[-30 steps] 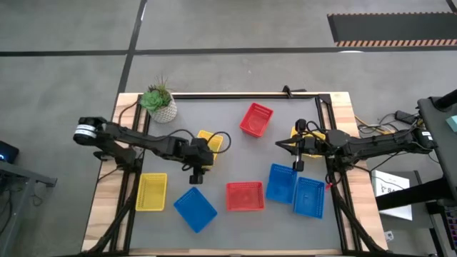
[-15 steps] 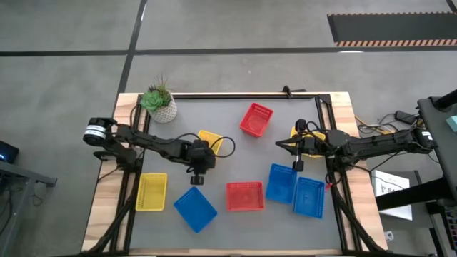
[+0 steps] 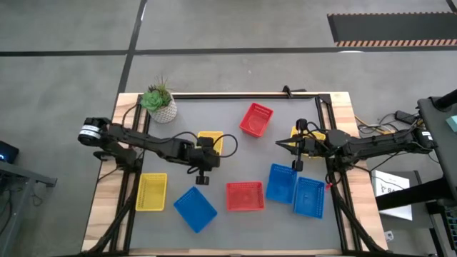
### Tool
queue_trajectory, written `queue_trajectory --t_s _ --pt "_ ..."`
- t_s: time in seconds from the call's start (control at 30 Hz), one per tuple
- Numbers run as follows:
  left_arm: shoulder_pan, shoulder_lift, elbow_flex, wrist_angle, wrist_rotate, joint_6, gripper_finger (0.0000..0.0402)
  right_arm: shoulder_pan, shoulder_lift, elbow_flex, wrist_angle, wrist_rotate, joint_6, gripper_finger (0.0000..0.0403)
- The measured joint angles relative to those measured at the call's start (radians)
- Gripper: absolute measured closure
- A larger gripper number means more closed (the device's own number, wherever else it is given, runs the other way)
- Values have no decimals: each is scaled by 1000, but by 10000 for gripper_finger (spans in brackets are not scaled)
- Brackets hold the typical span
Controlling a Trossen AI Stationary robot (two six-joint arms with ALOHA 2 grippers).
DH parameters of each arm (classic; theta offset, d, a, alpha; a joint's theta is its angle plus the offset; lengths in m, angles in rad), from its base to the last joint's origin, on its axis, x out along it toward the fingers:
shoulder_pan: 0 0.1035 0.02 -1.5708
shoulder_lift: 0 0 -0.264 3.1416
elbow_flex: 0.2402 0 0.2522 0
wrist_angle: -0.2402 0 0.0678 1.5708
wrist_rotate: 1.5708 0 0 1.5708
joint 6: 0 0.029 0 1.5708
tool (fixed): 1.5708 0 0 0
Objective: Stack baskets by color
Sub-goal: Stack the top left yellow bin on the bottom yellow bin
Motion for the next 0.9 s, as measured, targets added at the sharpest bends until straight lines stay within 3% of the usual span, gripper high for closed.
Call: queue_trajectory --t_s 0.2,0.37,0.67,0.9 --pt "-100 -8 165 -142 -132 -33 401 0 0 0 0 0 -31 394" --pt "-199 -9 276 -320 -176 -256 402 0 0 0 0 0 -51 394" --pt "-497 -9 415 -704 -174 -581 402 0 2 0 -9 0 -51 394" --pt "-712 -6 395 -790 -93 -846 402 0 8 0 -15 0 -50 394"
